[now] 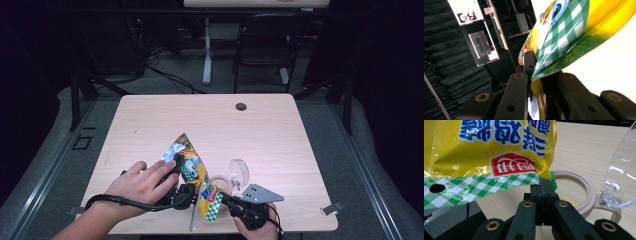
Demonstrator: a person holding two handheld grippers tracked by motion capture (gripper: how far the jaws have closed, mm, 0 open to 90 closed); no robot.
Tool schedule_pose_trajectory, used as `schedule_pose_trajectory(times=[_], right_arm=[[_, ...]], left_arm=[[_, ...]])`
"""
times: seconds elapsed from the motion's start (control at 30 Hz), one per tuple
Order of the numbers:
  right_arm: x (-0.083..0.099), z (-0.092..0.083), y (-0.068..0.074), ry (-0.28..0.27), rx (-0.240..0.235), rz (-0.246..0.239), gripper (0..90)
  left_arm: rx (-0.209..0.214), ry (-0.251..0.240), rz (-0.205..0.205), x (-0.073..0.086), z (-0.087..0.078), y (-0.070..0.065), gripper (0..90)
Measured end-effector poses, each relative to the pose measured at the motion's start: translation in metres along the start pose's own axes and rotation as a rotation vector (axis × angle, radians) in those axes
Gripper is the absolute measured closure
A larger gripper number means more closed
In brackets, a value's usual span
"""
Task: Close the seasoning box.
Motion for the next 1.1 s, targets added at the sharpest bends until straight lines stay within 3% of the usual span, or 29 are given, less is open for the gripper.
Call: schedule_pose_trajectory(times=[0.33,0.67,1.1], right_arm=[[0.0,0.0,-0.001,-0.002,-0.001,0.0,90.0],[0.0,0.0,-0.002,0.001,0.004,-0.006,90.0],[-0.002,0.005,0.0,-0.007,-0.004,-0.006,90.0]], left_arm=[[0.006,0.005,-0.007,0.001,0.0,-0.002,83.4],[0.022,-0.011,-0.077,0.005,0.005,-0.01,83.5],[0.026,-0.012,-0.102,0.011,0.006,-0.014,83.5]])
Point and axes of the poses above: each handheld gripper's, and its own axes: z roughly forward along the jaws, x roughly out of its underside, y roughly to its left, the point moved 8 cm from there along z, roughly forward along the jaws, and after that the axes turned 8 degrees about -y, right-handed, at the moved point
